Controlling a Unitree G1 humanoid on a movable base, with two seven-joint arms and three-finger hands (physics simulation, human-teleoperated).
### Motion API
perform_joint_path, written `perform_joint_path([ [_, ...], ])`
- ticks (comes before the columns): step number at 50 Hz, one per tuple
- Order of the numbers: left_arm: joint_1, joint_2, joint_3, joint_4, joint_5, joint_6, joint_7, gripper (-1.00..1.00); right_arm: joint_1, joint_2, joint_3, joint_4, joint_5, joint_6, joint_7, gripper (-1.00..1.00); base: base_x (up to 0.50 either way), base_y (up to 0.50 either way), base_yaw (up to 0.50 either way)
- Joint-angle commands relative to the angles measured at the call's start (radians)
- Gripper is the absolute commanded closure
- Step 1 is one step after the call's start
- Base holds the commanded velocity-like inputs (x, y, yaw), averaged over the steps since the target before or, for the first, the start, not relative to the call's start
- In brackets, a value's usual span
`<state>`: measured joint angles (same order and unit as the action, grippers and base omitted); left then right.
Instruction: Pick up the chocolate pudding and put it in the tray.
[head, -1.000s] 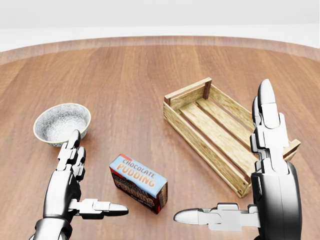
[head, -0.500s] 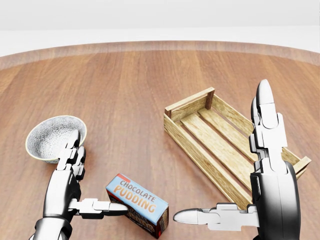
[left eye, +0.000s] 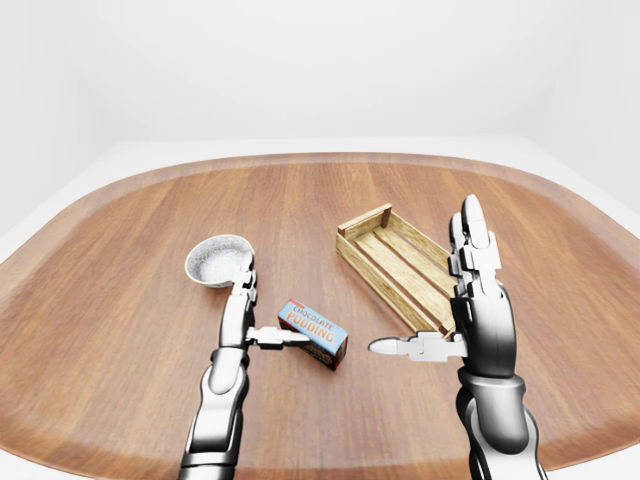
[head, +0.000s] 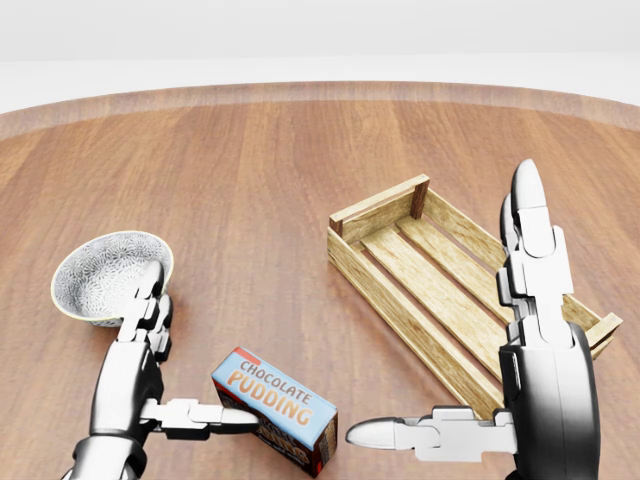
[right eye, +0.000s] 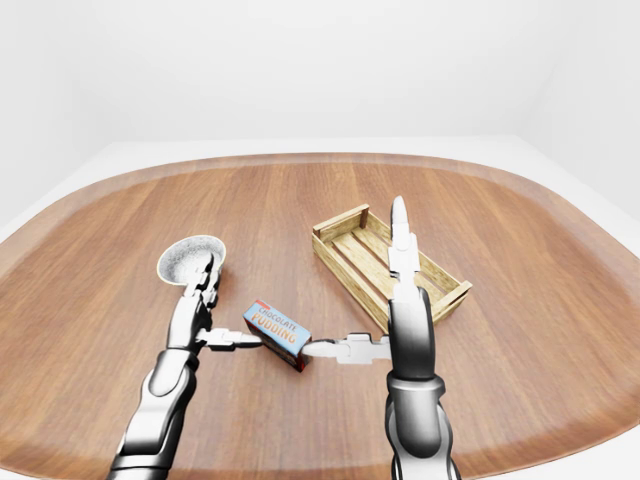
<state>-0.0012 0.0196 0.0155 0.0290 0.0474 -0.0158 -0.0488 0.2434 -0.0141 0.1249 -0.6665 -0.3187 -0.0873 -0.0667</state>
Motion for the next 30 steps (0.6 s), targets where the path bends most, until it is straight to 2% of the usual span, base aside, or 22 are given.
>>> perform_joint_path([
  [1,0.019,-0.002,-0.012,-0.023,0.029,-0.012,0.003,-1.0,0.004,0.0,-0.002,-0.013,0.004,0.0,0.002,-1.0,0.0,0.0,0.0],
  [4,0.048,-0.005,-0.028,-0.04,0.054,-0.033,0.005,-1.0,0.026,-0.005,-0.016,-0.004,0.026,0.0,0.005,-1.0,0.0,0.0,0.0],
  [9,0.016,-0.007,-0.024,-0.005,0.059,-0.022,0.009,-1.0,-0.03,0.006,-0.055,0.01,0.051,0.003,0.023,-1.0,0.0,0.0,0.0],
  [11,0.005,-0.006,-0.022,0.012,0.06,-0.025,0.01,-1.0,-0.05,0.011,-0.059,0.006,0.053,0.03,0.029,-1.0,0.0,0.0,0.0],
  [13,0.001,-0.006,-0.019,0.01,0.056,-0.016,0.012,-1.0,-0.058,0.013,-0.059,-0.007,0.051,0.05,0.033,-1.0,0.0,0.0,0.0],
  [18,0.005,-0.006,-0.019,0.015,0.059,-0.023,0.016,-1.0,-0.053,0.01,-0.033,-0.022,0.032,0.06,0.044,-1.0,0.0,0.0,0.0],
  [22,0.008,-0.006,-0.019,0.017,0.059,-0.026,0.017,-1.0,-0.044,0.005,-0.008,-0.009,0.02,0.062,0.053,-1.0,0.0,0.0,0.0],
  [25,0.008,-0.007,-0.02,0.009,0.06,-0.017,0.018,-1.0,-0.049,-0.001,0.008,0.02,-0.002,0.044,0.054,-1.0,0.0,0.0,0.0],
  [26,0.006,-0.007,-0.02,0.008,0.06,-0.012,0.018,-1.0,-0.05,-0.002,0.022,0.026,-0.011,0.047,0.061,-1.0,0.0,0.0,0.0],
  [30,-0.001,-0.006,-0.018,0.021,0.058,-0.014,0.019,-1.0,-0.047,-0.007,0.049,0.056,-0.023,0.034,0.068,-1.0,0.0,0.0,0.0],
])
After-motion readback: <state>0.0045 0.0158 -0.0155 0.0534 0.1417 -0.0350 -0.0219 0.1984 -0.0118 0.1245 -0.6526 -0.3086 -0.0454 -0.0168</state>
